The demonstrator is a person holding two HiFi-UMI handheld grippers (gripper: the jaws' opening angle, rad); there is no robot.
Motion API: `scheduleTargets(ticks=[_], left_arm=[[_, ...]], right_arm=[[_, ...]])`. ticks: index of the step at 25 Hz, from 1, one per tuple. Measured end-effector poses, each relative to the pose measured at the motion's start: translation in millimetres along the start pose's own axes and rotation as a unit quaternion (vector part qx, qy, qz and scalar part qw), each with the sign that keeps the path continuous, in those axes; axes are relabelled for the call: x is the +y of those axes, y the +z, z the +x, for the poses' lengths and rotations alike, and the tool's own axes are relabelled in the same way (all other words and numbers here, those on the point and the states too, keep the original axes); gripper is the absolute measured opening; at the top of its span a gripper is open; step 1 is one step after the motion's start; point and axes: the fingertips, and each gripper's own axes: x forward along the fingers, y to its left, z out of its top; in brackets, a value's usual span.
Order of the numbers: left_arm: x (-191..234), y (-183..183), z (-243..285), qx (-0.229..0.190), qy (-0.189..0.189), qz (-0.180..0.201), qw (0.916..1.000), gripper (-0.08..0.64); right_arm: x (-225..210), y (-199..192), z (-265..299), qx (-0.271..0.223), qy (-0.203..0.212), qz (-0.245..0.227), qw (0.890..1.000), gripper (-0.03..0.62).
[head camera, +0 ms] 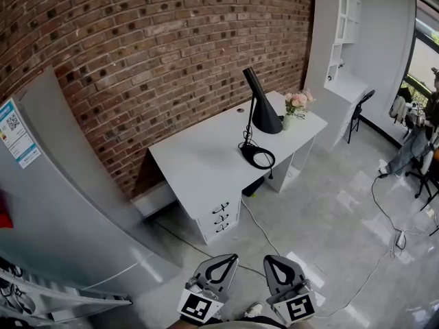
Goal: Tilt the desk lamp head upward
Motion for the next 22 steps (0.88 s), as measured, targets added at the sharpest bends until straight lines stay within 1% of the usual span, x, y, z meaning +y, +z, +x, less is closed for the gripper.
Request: scheduleTargets(ticks=[3,8,16,22], left_arm=[[-2,2,2,-0.001,0.0,0.005,1.0,0.008],[-1,3,5,0.001,0.005,0.0,1.0,0.008],[-4,0,11,0.001,-0.002,-0.005,1.0,0.008],[-5,-1,14,0.002,-0.004,-0.004,1.0,0.008]], right_arm=[[-3,2,0,-0.003,0.003,-0.003,1.0,0.012],[-6,6,-1,-0.007,0.004,-0.006,1.0,0.012],[-13,4,-2,-0.006,-0.002,-0.002,1.0,0.012],[-17,-3,-4,0.007,-0.002,-0.009,1.0,0.012]])
